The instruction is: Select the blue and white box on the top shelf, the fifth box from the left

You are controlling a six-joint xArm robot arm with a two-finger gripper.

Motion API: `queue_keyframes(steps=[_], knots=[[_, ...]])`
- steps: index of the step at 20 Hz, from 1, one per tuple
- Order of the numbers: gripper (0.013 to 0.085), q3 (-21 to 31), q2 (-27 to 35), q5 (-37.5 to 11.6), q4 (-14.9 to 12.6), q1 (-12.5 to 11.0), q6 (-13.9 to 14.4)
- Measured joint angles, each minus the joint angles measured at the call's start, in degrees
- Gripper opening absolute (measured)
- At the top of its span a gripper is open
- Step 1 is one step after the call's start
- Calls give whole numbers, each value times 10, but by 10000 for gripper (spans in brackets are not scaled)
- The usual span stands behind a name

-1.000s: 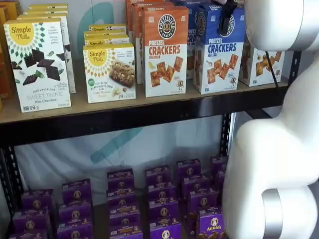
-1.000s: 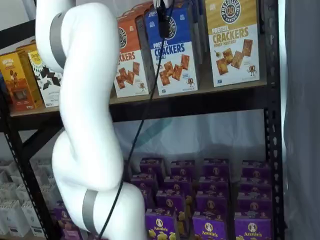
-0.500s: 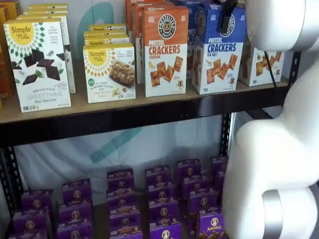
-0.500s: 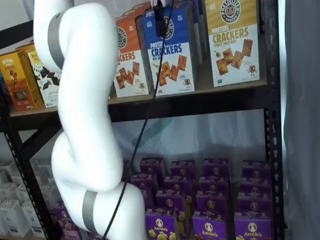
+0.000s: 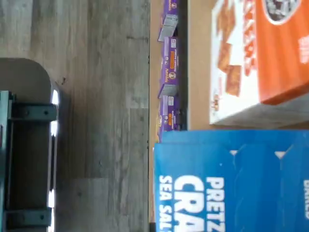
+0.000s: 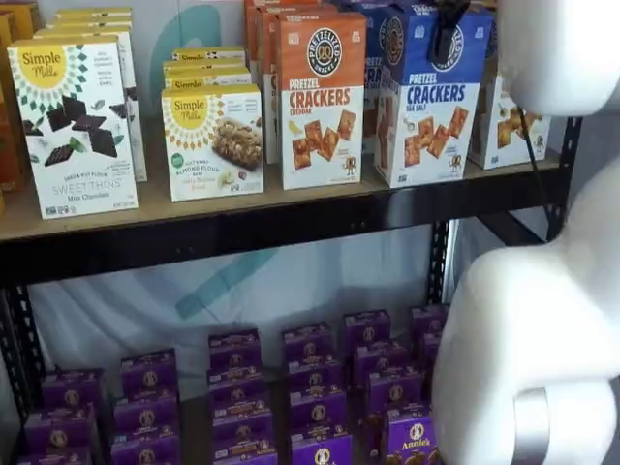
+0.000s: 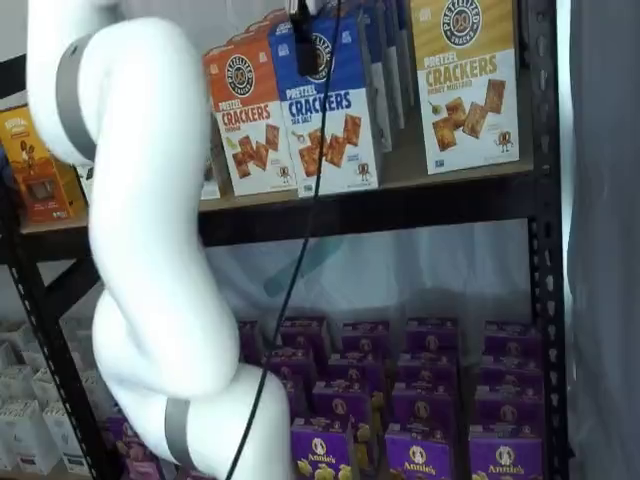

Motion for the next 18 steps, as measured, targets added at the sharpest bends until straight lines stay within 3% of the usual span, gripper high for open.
queue_keyframes(steps=[8,18], knots=[[570,77,-83,30,4,-2,1],[570,175,-165,23,-5,-15,-17]])
